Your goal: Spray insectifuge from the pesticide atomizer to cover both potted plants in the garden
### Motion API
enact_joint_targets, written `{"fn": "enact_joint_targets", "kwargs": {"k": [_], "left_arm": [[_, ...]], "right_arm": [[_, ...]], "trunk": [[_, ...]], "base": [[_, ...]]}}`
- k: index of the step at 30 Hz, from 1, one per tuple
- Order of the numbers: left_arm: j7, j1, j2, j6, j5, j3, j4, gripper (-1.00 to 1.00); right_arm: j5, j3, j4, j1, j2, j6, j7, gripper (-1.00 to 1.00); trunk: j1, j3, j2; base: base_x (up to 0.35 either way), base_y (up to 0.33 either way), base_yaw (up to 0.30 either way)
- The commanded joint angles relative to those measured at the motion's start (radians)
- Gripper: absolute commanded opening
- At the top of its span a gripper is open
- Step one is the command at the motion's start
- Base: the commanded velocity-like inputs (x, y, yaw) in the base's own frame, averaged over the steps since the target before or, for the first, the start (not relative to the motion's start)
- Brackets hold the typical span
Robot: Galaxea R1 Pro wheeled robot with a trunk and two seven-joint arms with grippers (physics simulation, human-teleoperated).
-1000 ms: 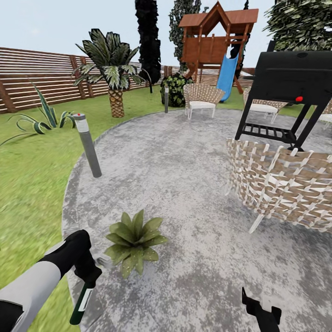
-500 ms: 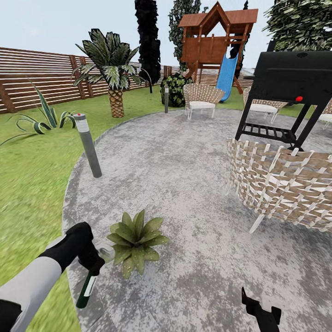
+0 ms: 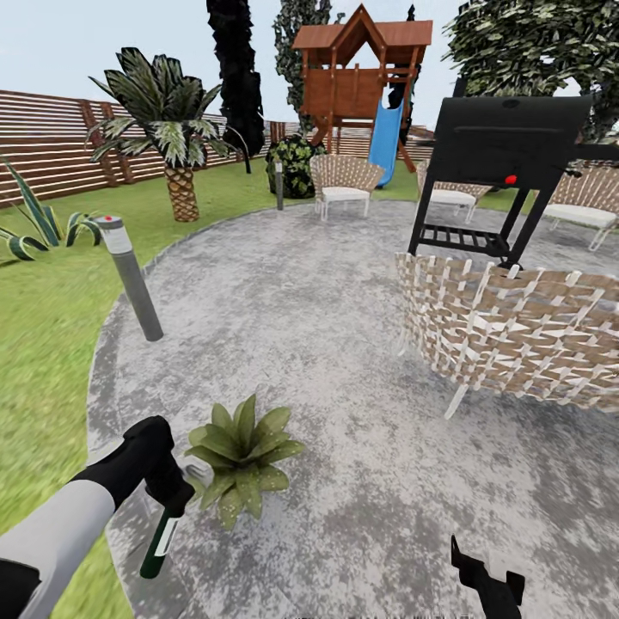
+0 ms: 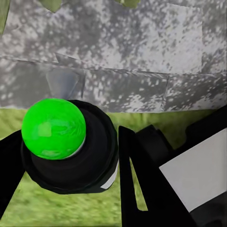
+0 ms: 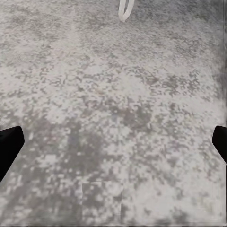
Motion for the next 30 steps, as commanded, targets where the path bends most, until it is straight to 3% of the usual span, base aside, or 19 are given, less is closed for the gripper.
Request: {"fn": "enact_joint_targets", "kwargs": {"k": [1, 10, 19, 30], "left_arm": [[-0.009, 0.0, 0.001, 0.006, -0.008, -0.003, -0.002, -1.0], [-0.008, 0.003, 0.001, 0.005, -0.009, -0.004, -0.002, -1.0], [-0.008, 0.003, 0.004, 0.005, -0.009, -0.004, -0.002, -1.0], [-0.006, 0.006, 0.002, 0.004, -0.009, -0.004, 0.002, -1.0]], "right_arm": [[-0.007, 0.002, 0.0, -0.001, 0.0, -0.004, 0.001, 1.0], [-0.007, 0.002, 0.0, -0.001, 0.0, -0.004, 0.001, 1.0], [-0.007, 0.002, 0.0, -0.001, 0.0, -0.004, -0.001, 1.0], [-0.008, 0.002, 0.0, -0.001, 0.0, -0.004, -0.001, 1.0]], "trunk": [[0.0, -0.001, 0.0], [0.0, -0.001, 0.0], [0.0, -0.001, 0.0], [0.0, -0.001, 0.0]], "base": [[-0.078, 0.302, -0.261], [-0.12, 0.285, -0.257], [-0.153, 0.165, -0.026], [0.146, 0.193, -0.015]]}}
